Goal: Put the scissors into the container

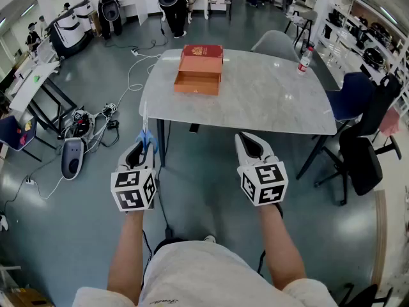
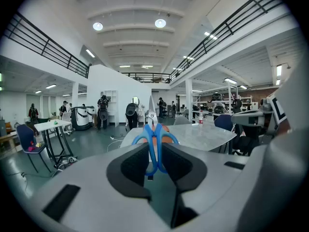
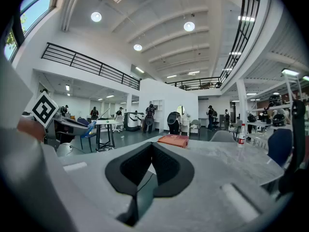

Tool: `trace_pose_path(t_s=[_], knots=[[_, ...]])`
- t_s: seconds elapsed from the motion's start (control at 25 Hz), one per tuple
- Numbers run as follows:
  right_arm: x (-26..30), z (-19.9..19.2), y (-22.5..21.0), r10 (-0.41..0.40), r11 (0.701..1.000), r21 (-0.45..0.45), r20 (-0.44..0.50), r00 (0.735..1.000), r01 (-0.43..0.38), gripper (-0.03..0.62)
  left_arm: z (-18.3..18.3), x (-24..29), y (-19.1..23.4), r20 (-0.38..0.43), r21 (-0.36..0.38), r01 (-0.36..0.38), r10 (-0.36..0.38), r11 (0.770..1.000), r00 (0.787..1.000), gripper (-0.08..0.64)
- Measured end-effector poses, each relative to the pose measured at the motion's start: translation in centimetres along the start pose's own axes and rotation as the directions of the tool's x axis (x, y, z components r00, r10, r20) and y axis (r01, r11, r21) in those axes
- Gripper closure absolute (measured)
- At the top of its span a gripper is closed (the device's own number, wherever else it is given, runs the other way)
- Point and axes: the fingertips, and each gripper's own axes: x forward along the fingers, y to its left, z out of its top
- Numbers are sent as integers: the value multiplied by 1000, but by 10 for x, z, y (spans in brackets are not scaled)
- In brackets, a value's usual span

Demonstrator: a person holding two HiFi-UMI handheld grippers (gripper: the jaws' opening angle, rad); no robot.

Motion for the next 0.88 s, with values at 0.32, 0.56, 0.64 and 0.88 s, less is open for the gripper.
trace_pose_path(t_s=[0.32, 0.56, 0.64, 0.88], knots=[[4, -5, 1, 16, 1000, 1, -4, 1000, -16, 588, 0, 2, -6, -4, 1, 8, -8, 1000, 1000, 479], [20, -7, -8, 17, 1000, 13, -4, 1000, -17, 588, 0, 22, -6, -8, 6, 14, -14, 1000, 1000, 479], [26, -9, -11, 13, 1000, 12, -8, 1000, -13, 588, 2, 31, -4, -8, 4, 20, -20, 1000, 1000, 479], [62, -6, -26, -12, 1000, 3, -19, 1000, 12, 588, 10, 77, 6, -10, 3, 49, -49, 999, 999, 479]])
